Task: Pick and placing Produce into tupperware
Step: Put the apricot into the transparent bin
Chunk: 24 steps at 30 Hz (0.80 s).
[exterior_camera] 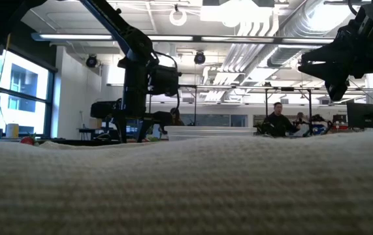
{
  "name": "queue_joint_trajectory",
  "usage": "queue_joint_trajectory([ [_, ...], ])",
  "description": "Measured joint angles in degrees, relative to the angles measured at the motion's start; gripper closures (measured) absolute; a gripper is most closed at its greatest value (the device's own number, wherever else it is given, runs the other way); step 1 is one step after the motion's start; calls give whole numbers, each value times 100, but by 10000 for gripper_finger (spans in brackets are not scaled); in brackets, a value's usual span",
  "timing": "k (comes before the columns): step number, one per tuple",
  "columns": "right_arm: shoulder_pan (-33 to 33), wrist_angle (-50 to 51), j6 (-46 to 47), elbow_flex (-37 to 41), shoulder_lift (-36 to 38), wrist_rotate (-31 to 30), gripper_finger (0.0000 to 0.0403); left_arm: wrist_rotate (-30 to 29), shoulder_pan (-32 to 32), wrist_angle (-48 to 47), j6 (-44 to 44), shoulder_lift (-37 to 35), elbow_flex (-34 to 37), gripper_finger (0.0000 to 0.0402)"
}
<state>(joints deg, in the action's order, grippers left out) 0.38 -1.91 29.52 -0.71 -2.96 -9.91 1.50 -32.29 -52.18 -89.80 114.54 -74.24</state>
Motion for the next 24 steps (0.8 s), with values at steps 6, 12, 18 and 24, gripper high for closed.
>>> queue_joint_trajectory([
  [6, 0, 1, 1, 0, 0, 0, 286, 33, 0, 1, 0, 0, 0, 285],
  [12, 0, 1, 2, 0, 0, 0, 286, 39, 4, -33, -30, 0, 0, 266],
  [18, 0, 0, 4, 0, 0, 0, 286, 46, 4, -33, -44, 0, 0, 259],
  [24, 0, 2, 4, 0, 0, -1, 286, 45, 89, 13, -14, -2, 0, 259],
])
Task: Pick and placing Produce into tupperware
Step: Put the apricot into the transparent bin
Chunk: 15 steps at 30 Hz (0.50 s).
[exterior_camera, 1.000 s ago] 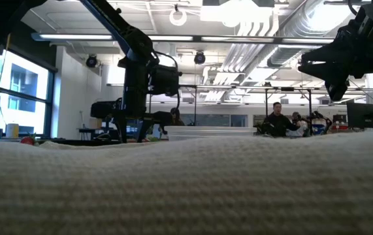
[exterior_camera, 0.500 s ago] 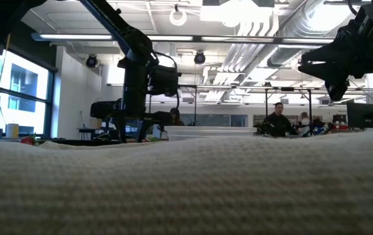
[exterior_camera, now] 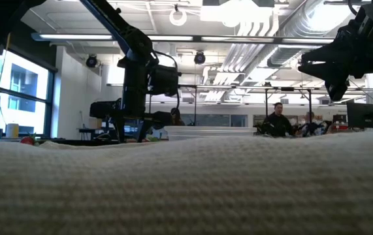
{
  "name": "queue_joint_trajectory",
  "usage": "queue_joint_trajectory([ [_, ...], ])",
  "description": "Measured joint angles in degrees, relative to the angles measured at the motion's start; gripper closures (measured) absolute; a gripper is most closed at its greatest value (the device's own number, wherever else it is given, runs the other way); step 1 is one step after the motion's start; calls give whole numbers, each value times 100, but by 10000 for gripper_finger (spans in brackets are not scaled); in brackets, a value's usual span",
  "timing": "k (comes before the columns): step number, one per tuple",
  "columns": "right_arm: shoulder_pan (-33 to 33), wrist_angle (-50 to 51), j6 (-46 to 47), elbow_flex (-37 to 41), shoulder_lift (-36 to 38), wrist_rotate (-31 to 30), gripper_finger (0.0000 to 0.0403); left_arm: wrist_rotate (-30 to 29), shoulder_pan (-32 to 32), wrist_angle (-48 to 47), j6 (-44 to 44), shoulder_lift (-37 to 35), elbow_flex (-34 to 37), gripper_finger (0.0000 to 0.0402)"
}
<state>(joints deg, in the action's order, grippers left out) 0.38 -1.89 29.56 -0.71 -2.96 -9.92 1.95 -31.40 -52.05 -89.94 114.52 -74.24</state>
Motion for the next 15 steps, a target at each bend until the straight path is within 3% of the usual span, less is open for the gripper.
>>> queue_joint_trajectory([
  [15, 0, -1, -2, 0, 0, -1, 286, 137, 70, 94, 8, 0, 4, 258],
])
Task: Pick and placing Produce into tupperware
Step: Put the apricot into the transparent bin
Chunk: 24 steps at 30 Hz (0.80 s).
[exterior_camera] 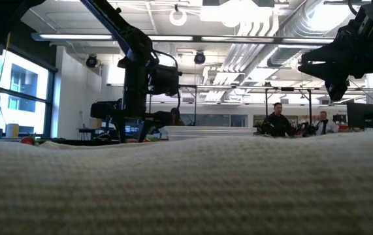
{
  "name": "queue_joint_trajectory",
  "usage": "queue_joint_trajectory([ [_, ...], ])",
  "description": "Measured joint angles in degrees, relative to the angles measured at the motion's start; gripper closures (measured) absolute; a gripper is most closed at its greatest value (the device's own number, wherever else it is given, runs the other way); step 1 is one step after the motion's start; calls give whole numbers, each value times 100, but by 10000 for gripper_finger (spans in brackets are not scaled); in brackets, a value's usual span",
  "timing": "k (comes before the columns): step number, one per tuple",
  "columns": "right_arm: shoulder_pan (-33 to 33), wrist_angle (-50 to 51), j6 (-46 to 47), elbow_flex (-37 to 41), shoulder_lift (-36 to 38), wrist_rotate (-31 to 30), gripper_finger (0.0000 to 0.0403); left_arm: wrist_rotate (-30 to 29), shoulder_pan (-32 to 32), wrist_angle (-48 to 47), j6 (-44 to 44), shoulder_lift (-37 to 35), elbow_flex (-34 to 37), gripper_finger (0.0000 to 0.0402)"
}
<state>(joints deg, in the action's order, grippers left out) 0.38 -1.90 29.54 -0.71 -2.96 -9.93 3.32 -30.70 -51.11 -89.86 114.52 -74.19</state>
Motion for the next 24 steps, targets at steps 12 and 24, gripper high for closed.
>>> queue_joint_trajectory([
  [12, 0, 1, 0, 0, 0, 0, 286, 15, 43, 17, -42, 0, -4, 259],
  [24, 0, 0, 0, 1, 0, 1, 286, 10, 46, 13, -45, 0, -4, 259],
])
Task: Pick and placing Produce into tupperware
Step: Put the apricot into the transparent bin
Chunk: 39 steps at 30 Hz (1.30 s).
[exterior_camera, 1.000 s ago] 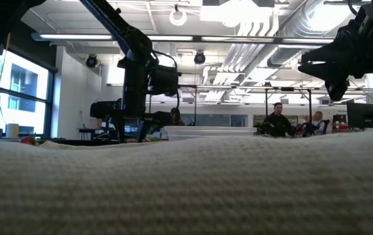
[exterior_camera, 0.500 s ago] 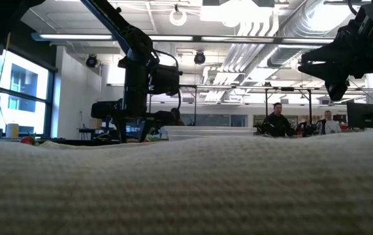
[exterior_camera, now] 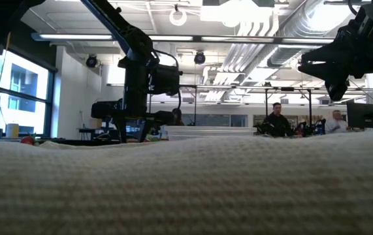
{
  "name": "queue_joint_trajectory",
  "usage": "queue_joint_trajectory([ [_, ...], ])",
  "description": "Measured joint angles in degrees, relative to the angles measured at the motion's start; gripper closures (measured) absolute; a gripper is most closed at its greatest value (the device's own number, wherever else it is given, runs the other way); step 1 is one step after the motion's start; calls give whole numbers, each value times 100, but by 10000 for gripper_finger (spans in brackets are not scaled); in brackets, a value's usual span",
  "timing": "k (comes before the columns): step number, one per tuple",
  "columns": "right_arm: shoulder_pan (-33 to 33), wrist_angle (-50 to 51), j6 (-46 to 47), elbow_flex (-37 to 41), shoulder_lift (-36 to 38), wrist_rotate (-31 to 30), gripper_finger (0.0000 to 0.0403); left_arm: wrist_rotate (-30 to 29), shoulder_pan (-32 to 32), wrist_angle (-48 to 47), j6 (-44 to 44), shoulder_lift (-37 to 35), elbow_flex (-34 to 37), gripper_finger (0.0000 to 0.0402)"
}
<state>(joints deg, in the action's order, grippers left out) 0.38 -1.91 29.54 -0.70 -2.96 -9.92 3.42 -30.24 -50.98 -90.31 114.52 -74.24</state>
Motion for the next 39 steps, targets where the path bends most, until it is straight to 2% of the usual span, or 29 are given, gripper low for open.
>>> queue_joint_trajectory([
  [12, 0, 0, 0, -1, 0, 0, 286, -2, 0, 2, -14, 0, 0, 260],
  [23, 0, 1, 0, -1, 0, -1, 286, -28, 4, 31, -14, 0, -7, 313],
  [32, 0, -1, 0, -1, 0, -1, 286, -116, 4, 18, 92, 2, -19, 291],
  [39, 0, -1, 0, -1, 0, 0, 286, -290, 5, 39, 406, 46, -285, 298],
])
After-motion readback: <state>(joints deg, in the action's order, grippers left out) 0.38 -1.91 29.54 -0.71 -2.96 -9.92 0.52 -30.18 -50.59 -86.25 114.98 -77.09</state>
